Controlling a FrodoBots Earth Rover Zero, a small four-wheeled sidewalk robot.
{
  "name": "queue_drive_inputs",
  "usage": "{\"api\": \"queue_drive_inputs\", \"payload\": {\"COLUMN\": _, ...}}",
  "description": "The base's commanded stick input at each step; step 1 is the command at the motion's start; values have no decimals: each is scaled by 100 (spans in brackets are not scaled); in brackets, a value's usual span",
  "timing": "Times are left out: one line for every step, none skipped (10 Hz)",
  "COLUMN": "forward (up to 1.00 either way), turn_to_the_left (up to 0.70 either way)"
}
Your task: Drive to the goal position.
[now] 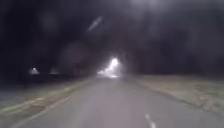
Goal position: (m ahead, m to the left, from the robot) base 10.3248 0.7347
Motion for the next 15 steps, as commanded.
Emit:
{"api": "queue_drive_inputs", "payload": {"forward": 100, "turn_to_the_left": 0}}
{"api": "queue_drive_inputs", "payload": {"forward": 100, "turn_to_the_left": 0}}
{"api": "queue_drive_inputs", "payload": {"forward": 100, "turn_to_the_left": 0}}
{"api": "queue_drive_inputs", "payload": {"forward": 100, "turn_to_the_left": 2}}
{"api": "queue_drive_inputs", "payload": {"forward": 100, "turn_to_the_left": 5}}
{"api": "queue_drive_inputs", "payload": {"forward": 100, "turn_to_the_left": 5}}
{"api": "queue_drive_inputs", "payload": {"forward": 100, "turn_to_the_left": 6}}
{"api": "queue_drive_inputs", "payload": {"forward": 100, "turn_to_the_left": 7}}
{"api": "queue_drive_inputs", "payload": {"forward": 100, "turn_to_the_left": 9}}
{"api": "queue_drive_inputs", "payload": {"forward": 100, "turn_to_the_left": 15}}
{"api": "queue_drive_inputs", "payload": {"forward": 100, "turn_to_the_left": 9}}
{"api": "queue_drive_inputs", "payload": {"forward": 100, "turn_to_the_left": 6}}
{"api": "queue_drive_inputs", "payload": {"forward": 100, "turn_to_the_left": 5}}
{"api": "queue_drive_inputs", "payload": {"forward": 100, "turn_to_the_left": 5}}
{"api": "queue_drive_inputs", "payload": {"forward": 100, "turn_to_the_left": 14}}
